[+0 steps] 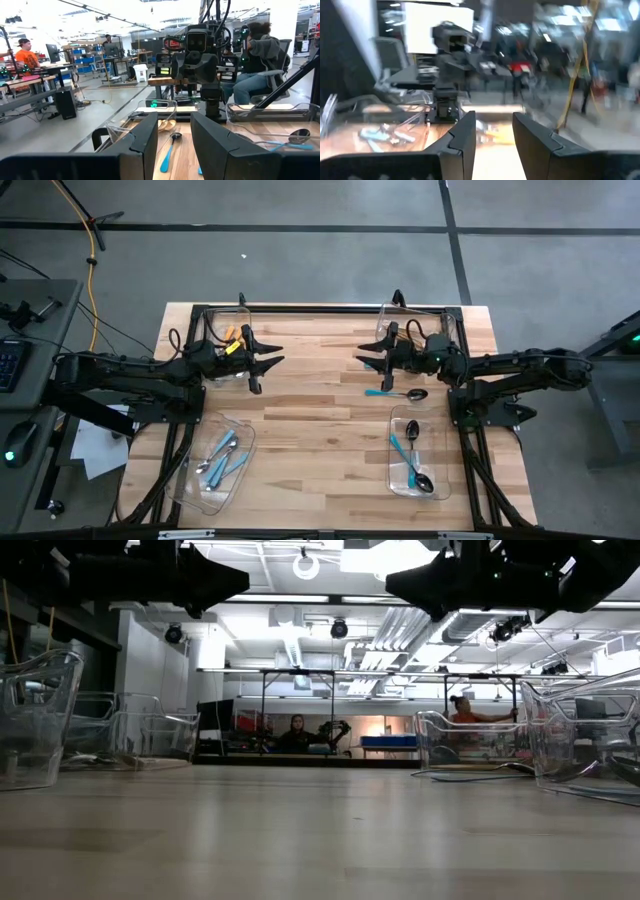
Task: Sort silverware by color (type)
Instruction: Adjust the bottom right transparent bin on the table
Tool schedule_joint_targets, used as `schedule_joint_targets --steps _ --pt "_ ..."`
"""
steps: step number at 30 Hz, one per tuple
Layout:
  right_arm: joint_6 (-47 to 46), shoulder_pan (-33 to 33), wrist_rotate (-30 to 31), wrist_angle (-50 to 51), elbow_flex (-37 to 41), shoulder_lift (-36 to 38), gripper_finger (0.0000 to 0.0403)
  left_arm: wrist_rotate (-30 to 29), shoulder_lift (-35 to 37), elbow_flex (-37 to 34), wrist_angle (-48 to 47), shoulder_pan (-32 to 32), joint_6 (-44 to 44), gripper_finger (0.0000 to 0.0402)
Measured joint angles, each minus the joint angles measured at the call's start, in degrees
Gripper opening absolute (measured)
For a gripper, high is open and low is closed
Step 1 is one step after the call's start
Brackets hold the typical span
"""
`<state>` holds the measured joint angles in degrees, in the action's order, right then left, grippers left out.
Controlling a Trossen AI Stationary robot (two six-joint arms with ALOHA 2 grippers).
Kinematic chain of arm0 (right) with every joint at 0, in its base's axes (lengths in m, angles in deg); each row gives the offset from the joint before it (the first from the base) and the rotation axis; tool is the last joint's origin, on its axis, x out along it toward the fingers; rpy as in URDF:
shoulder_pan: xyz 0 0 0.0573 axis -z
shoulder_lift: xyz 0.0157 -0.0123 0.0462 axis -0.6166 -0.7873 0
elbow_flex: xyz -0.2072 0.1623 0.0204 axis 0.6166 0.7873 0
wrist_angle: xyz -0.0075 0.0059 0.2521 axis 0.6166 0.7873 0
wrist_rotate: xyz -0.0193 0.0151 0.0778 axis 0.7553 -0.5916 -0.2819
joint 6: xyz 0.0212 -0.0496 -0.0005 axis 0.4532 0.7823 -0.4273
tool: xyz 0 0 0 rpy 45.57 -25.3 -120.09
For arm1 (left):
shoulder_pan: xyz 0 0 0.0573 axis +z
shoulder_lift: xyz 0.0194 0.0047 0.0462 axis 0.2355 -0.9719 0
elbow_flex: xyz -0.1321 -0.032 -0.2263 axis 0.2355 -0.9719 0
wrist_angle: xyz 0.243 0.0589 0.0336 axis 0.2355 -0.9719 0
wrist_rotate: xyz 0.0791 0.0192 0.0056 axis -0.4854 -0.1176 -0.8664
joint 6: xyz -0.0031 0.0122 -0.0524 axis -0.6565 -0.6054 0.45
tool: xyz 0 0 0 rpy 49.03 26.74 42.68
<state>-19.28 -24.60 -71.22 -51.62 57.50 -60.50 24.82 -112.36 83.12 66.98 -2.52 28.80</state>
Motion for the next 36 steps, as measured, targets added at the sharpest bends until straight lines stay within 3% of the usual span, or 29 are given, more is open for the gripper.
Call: schedule_joint_targets --steps 2,4,9,12,15,21,36 --pt "-5.9 -0.1 3.2 2.1 -0.1 0.0 0.0114 0.0 0.0 0.0 0.0 0.0 0.0 0.0106" --pt "-10.7 0.1 8.0 10.4 -1.4 0.0 0.0114 0.0 0.0 0.0 0.0 0.0 0.1 0.0106" --pt "-14.3 0.9 17.3 46.4 -10.6 -1.5 0.0114 0.0 0.0 0.0 0.0 0.0 0.0 0.0106" --pt "-17.8 1.5 17.7 65.0 -15.9 -3.6 0.0114 0.0 0.0 0.0 0.1 0.0 0.0 0.0106" --pt "-18.9 1.5 14.1 76.8 -18.2 -5.3 0.0114 0.0 0.0 0.0 0.1 0.0 0.0 0.0106" --pt "-24.8 0.6 4.1 85.9 -18.4 -6.5 0.0114 0.2 0.0 0.0 0.0 0.0 1.5 0.0106" --pt "-36.4 -7.5 0.2 96.4 -18.3 -6.4 0.0114 0.3 0.0 0.0 -0.4 0.0 1.7 0.0106"
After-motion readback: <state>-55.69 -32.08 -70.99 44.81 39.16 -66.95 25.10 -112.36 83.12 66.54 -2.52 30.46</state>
